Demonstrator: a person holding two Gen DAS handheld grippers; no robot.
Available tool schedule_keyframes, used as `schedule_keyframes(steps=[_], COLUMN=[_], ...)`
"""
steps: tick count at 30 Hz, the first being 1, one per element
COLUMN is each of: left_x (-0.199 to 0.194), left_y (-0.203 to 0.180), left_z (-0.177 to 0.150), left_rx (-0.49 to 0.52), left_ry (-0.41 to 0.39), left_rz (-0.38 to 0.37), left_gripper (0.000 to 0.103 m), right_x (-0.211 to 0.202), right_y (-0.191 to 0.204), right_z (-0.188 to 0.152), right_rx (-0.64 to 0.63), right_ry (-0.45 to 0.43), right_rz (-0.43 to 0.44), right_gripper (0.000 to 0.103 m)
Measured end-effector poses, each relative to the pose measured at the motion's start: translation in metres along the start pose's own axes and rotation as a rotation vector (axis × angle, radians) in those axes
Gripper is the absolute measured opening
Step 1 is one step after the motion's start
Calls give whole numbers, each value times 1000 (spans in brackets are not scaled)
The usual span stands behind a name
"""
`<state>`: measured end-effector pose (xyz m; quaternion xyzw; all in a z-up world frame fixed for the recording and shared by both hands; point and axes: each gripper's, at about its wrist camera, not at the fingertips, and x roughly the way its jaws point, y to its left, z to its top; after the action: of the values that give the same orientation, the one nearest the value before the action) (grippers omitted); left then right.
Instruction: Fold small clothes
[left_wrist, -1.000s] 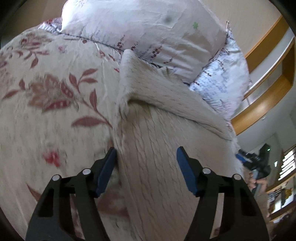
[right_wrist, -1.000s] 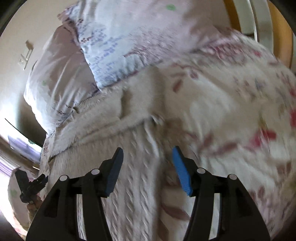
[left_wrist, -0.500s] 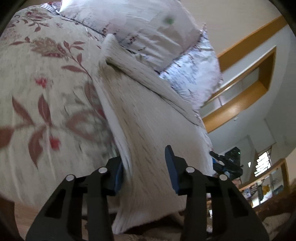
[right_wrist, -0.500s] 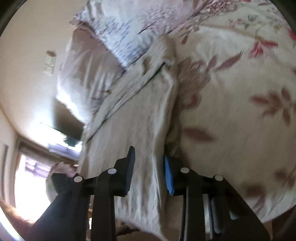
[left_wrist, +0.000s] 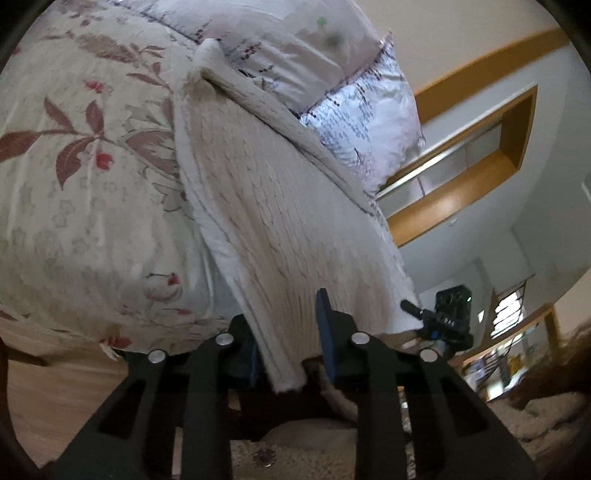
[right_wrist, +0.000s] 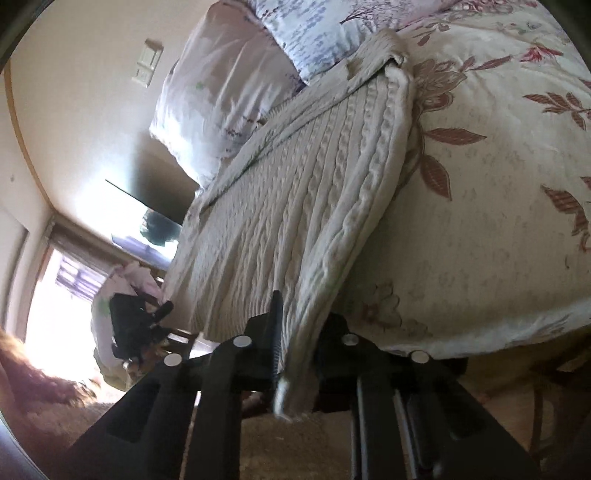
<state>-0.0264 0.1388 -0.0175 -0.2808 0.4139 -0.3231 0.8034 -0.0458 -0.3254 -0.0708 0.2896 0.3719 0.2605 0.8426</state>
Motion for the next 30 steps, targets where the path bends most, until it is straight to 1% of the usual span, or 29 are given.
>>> schedule_keyframes(steps=[1,3,6,8,9,10,12,18,22,24,27,30], left_x=[0,0,-3,-5,-6,-8,-12,-13,-1,8,25,42], left_y=[-3,-10,-18,-23,-25,-27,-27,-35,-43,-50,-60,-65], left_z=[0,4,12,19,24,28,39,77,110,127,153,180], left_rx=[15,46,85,113,131,137,138,178,222,273,344,380], left_ry=[0,-11,-45,-69,-91,-106,-139,-247,-274,-291,-309,-320], left_rz=[12,29,53,91,124,140,169,332,417,474,550,599], left_gripper=[13,8,7,6,6,6,6,6,5,5,5,5], right_x=[-1,-5,-14,-19,-22,-24,-27,-22,-10,-4,15,34], right_y=[3,9,22,33,38,40,48,70,85,88,95,99], right_z=[1,2,8,13,16,18,24,40,68,81,108,131], right_rx=[-18,-56,-131,-192,-222,-242,-295,-454,-535,-560,-605,-646], right_ry=[-11,-51,-139,-207,-241,-263,-322,-443,-481,-492,-488,-468], right_rz=[-12,-26,-55,-92,-115,-134,-203,-396,-496,-531,-614,-687], right_gripper=[9,8,8,8,8,8,8,8,8,8,8,8])
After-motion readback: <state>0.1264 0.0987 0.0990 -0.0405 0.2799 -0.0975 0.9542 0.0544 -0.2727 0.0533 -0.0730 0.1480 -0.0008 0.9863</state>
